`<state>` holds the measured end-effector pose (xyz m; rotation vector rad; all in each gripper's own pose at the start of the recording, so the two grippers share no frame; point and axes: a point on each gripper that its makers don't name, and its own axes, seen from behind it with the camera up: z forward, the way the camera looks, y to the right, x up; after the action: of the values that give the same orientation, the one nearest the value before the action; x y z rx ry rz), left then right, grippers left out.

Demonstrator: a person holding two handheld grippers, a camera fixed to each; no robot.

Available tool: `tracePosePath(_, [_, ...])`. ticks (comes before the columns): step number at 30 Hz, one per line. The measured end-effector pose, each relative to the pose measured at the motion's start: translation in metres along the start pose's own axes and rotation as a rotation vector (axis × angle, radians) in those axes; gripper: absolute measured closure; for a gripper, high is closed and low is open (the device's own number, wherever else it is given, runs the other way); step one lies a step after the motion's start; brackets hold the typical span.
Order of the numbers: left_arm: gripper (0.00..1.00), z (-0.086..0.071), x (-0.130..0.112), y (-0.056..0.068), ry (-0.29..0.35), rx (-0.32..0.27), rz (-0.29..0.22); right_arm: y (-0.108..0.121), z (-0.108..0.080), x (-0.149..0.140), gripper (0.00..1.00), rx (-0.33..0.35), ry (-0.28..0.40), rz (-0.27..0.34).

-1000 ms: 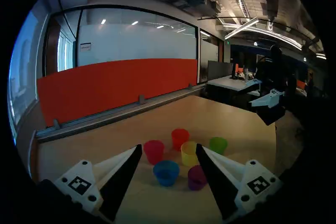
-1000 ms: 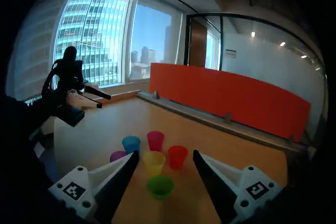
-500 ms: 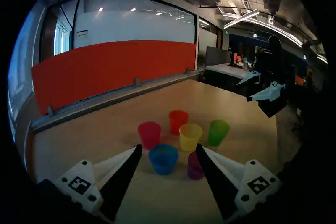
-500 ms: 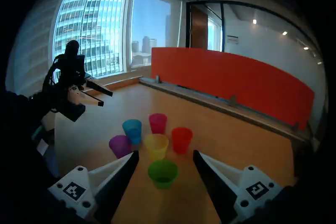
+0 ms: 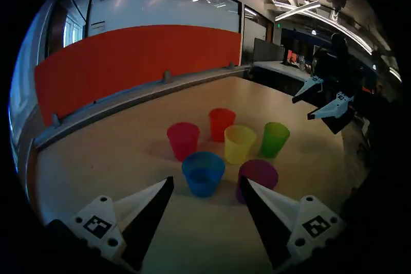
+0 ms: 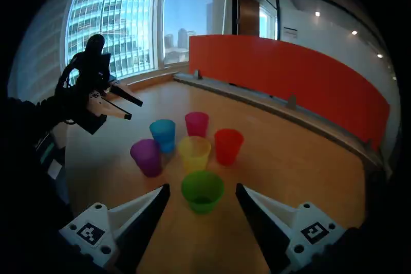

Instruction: Pour water

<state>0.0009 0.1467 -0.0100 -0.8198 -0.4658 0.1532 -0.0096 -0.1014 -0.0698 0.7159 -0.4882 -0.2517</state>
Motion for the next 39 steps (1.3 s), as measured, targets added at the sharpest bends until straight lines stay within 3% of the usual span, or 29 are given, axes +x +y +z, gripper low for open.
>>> tracePosePath(14, [0.04,0.028,-0.035,-0.006,-0.089,-0.02,0.005,0.004,0.025,-0.037,0.0,0.005,-0.087,0.018])
tracePosePath(26, [0.04,0.05,-0.046,-0.01,-0.126,-0.036,0.001,0.003,0.043,-0.049,0.0,0.021,-0.114,0.022])
tracePosePath(39, [0.04,0.075,-0.049,-0.005,-0.152,-0.067,0.008,0.0,0.065,-0.057,0.0,0.04,-0.145,0.004])
